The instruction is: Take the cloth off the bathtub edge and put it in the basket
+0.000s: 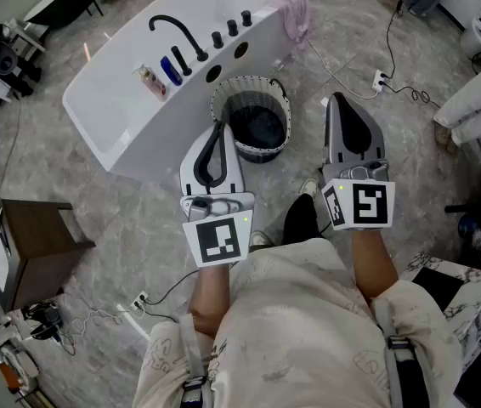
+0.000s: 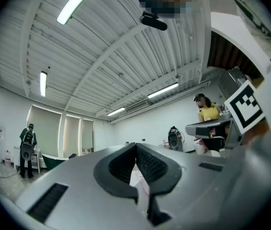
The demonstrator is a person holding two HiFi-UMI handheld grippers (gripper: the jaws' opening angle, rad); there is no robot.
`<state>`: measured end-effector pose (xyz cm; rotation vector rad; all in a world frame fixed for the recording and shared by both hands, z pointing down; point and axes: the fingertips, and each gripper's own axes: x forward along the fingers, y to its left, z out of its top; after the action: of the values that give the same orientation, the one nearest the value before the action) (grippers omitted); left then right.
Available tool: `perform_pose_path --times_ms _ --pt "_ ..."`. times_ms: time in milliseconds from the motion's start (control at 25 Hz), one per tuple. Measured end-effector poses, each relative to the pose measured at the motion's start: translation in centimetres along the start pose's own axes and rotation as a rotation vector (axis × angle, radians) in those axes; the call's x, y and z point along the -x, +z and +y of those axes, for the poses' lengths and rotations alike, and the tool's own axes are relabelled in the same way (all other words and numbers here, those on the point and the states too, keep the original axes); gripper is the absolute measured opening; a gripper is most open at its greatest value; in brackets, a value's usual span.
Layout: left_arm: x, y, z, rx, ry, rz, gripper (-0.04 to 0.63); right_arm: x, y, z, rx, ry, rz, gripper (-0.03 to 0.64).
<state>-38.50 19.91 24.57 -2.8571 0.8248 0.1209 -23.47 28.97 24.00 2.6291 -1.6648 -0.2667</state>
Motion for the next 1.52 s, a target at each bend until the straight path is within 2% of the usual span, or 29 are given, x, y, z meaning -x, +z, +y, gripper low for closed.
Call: perform_pose_path --times_ms 480,760,1200,1520 --pt "-3.0 -2.2 0.8 0.039 0.014 0.033 0.003 -2.8 -2.5 -0.8 -0.010 0.010 0.046 -0.011" --pt "-7.1 -3.8 -0.5 0.059 -0.004 0.061 0.003 -5.1 -4.4 -3.3 -0.048 0.010 0.062 -0.011" --pt "-18.4 -5.4 -5.9 0.056 -0.044 0.070 0.003 -10.4 -8.5 -13.4 -0.086 -0.049 0.093 -0.011" --pt "-27.0 -5.0 -11.0 0.061 -0.061 0.065 0.003 -13.9 -9.6 -21.9 -0.106 -0.059 0.098 -0.011"
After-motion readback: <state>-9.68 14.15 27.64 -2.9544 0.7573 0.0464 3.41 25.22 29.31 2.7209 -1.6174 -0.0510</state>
